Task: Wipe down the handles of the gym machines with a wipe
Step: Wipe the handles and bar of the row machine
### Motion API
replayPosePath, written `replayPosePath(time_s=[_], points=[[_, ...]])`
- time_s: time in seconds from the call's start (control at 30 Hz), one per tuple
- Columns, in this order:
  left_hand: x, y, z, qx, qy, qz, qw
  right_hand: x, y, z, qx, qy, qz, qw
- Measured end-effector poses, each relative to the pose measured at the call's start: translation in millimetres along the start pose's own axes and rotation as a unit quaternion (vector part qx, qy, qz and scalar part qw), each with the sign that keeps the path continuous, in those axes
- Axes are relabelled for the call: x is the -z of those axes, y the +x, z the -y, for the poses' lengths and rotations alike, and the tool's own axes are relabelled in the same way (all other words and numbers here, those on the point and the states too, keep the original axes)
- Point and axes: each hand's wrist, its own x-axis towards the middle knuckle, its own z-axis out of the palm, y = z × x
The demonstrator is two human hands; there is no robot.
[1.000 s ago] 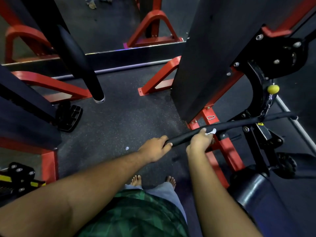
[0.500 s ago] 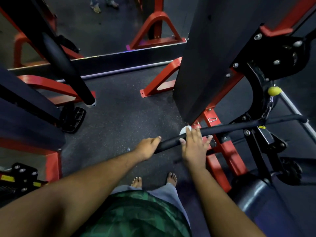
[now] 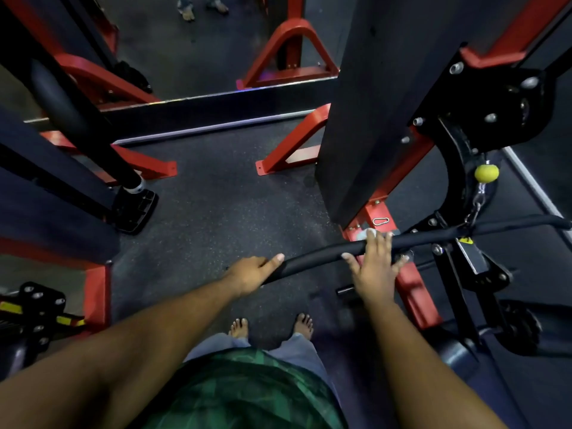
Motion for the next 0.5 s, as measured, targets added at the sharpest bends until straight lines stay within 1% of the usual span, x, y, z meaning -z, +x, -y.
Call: replayPosePath(time_s=[0.07,0.13,0.2,0.23,0.27,0.33,0.4,0.47,0.5], points=[[-6.4,6.0,-13.1,-0.02,0.03,0.001,0.999,-3.2,-7.5,12.4,0.023,0.02,0.016,0.999],[-13.0,13.6,-30.5,-0.038,0.046,0.012,0.998,-9.8,-19.7,27.8,0.104,0.018,0.055,0.993],[-18.0,20.4,-47.9,-0.057,0.072,0.025,0.995,-12.7,-22.3,22.2,0.175,-0.027,0.071,0.982],[-21.8,24.9,-56.8,-0.067,0.094,0.026,0.993,-10.3,-15.1,8.4,0.183,-0.047,0.07,0.98],[-25.6,28.7,-64.6,-0.077,0.121,0.025,0.989,-7.2,-5.0,-9.7,0.165,-0.064,0.066,0.982],[-36.3,37.7,-78.9,-0.094,0.171,0.014,0.981,1.9,16.3,-52.8,0.069,-0.069,0.043,0.994],[-47.9,45.2,-91.7,-0.104,0.186,-0.001,0.977,12.6,38.9,-93.4,-0.034,-0.016,0.037,0.999],[-58.3,52.1,-107.5,-0.113,0.178,-0.015,0.977,16.9,55.1,-115.3,-0.082,0.058,0.025,0.995],[-62.0,54.6,-116.5,-0.118,0.173,-0.023,0.978,16.1,58.9,-114.0,-0.106,0.097,0.012,0.99]])
